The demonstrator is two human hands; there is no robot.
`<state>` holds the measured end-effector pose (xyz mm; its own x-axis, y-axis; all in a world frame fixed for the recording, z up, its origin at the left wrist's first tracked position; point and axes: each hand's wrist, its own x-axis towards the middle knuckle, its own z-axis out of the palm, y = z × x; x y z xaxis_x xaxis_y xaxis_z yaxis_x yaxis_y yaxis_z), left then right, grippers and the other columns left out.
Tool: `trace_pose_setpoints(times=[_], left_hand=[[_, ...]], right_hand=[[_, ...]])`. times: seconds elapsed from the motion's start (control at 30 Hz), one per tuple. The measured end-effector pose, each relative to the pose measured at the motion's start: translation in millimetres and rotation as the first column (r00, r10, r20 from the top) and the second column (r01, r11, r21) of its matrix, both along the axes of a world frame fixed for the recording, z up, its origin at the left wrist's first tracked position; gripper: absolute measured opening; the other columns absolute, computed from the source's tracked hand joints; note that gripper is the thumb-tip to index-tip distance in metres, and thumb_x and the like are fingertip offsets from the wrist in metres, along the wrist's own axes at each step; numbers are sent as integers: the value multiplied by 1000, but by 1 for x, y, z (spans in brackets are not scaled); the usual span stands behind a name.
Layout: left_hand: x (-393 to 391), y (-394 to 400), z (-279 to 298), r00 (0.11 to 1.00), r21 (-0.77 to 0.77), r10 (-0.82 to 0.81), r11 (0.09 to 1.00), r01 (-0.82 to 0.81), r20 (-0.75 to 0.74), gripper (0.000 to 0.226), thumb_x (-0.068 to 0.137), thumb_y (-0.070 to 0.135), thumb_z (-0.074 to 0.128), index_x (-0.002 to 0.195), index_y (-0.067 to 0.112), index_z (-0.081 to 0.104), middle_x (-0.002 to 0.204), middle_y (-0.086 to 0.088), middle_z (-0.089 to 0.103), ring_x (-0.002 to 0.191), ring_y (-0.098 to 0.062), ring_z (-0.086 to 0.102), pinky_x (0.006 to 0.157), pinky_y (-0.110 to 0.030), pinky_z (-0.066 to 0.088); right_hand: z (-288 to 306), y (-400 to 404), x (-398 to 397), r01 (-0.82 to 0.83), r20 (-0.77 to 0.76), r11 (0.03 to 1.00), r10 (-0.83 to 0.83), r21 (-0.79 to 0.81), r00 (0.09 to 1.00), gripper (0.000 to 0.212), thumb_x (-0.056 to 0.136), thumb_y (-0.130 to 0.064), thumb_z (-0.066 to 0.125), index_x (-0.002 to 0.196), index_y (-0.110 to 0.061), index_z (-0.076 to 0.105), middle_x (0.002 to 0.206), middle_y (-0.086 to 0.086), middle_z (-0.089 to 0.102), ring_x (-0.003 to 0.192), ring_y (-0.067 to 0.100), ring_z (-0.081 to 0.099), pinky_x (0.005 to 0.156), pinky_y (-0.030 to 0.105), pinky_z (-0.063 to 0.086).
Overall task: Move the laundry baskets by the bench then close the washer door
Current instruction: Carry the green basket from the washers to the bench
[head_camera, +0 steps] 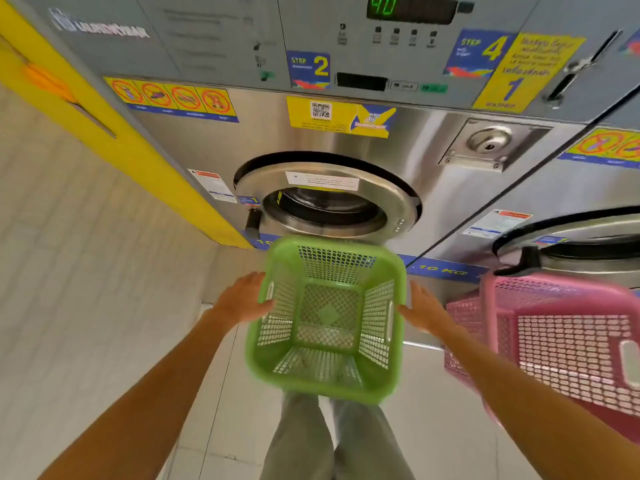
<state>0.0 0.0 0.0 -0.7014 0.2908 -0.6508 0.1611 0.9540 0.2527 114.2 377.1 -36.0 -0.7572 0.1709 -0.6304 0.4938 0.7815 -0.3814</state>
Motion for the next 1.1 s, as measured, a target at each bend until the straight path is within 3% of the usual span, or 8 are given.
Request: trace_pose_setpoints(times=[0.2, 0.37, 0.57, 0.67, 0.77, 0.9, 1.0, 1.1], left_hand=[[1, -8, -71, 999, -55, 30, 998, -29, 24, 81, 96, 37, 58, 158, 7, 15, 161, -14, 25, 143, -35, 33, 113, -48, 35], [2, -5, -124, 994, -21, 106, 994, -106, -21, 87, 94, 28, 62, 159, 9, 7, 163, -15, 16, 141, -40, 34, 110, -52, 38], [11, -1, -178, 957, 73, 239, 971, -230, -162, 90, 90, 10, 62, 159, 10, 4, 165, -21, 8, 140, -46, 34, 104, -56, 43], [17, -10, -192, 934, 130, 289, 955, -266, -210, 96, 87, 2, 61, 160, 17, 1, 165, -19, 11, 132, -48, 46, 92, -57, 51], [22, -17, -199, 919, 207, 333, 934, -291, -210, 101, 85, -5, 59, 160, 24, -1, 159, -16, 25, 110, -50, 60, 79, -55, 52], [29, -17, -193, 898, 285, 398, 897, -339, -187, 98, 86, -9, 54, 160, 27, 1, 154, -14, 34, 102, -43, 63, 77, -53, 54], [51, -23, -181, 884, 262, 432, 887, -381, -179, 98, 85, -11, 51, 160, 28, 1, 154, -15, 35, 94, -42, 65, 69, -46, 52], [85, -44, -171, 856, 235, 488, 864, -445, -171, 100, 85, -9, 51, 159, 32, -2, 157, -12, 31, 88, -37, 65, 60, -38, 47]], right_hand=[[-74, -15, 15, 147, -5, 987, -148, -62, 989, 77, 88, -10, 67, 153, -3, 27, 145, 20, 44, 133, 38, 46, 108, 47, 40], [-119, -29, 28, 294, -109, 954, -299, -59, 948, 91, 84, 0, 67, 157, -3, 14, 152, 20, 36, 134, 41, 45, 109, 51, 40], [-159, -41, 43, 359, -258, 933, -356, -36, 898, 94, 84, 9, 58, 158, 2, 0, 158, 26, 23, 141, 36, 30, 113, 32, 28], [-167, -43, 42, 369, -305, 930, -348, 10, 887, 97, 82, 7, 59, 158, -1, 1, 157, 24, 27, 133, 28, 34, 107, 32, 35], [-175, -42, 43, 365, -330, 931, -335, 32, 883, 97, 80, 7, 56, 159, -4, 1, 159, 22, 26, 136, 36, 39, 106, 40, 41], [-179, -39, 47, 337, -346, 941, -305, 37, 887, 97, 78, 10, 53, 157, -2, -1, 152, 29, 33, 129, 46, 47, 102, 47, 45], [-175, -38, 53, 242, -301, 970, -228, 10, 926, 100, 79, 13, 55, 157, -1, -6, 156, 29, 25, 138, 46, 38, 113, 50, 38], [-167, -43, 53, 140, -287, 990, -126, 27, 950, 99, 80, 14, 57, 157, 2, -4, 156, 29, 25, 139, 45, 35, 114, 39, 31]])
